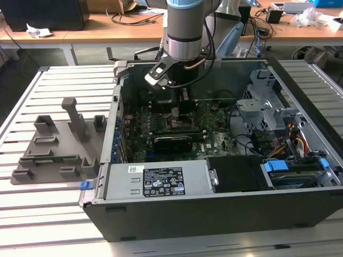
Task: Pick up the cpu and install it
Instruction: 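Place the cpu into insertion slot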
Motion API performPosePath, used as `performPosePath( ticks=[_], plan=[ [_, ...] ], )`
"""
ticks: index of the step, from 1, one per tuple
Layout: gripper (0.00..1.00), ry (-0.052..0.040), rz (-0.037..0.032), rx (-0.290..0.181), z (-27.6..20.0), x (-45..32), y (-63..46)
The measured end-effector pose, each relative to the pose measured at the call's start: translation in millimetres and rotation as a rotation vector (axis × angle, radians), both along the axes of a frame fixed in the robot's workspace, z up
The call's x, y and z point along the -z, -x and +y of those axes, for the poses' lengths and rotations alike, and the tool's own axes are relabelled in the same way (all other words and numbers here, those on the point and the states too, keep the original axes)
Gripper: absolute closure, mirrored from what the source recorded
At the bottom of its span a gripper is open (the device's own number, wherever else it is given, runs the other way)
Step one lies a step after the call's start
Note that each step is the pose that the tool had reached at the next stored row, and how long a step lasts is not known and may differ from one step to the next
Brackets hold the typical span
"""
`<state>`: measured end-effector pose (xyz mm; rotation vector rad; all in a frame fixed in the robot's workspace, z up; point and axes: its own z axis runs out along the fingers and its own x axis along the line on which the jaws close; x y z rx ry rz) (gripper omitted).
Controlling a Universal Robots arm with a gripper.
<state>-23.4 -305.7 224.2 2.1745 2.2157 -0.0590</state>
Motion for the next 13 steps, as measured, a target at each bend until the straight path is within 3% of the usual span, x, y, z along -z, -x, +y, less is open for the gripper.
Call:
performPosePath(
  ticks=[7,13],
  plan=[
    [0.45,0.0001,0.0001,0.013,0.0,16.4,-0.6],
    [0.45,0.0001,0.0001,0.013,0.0,22.1,-0.3]
  ],
)
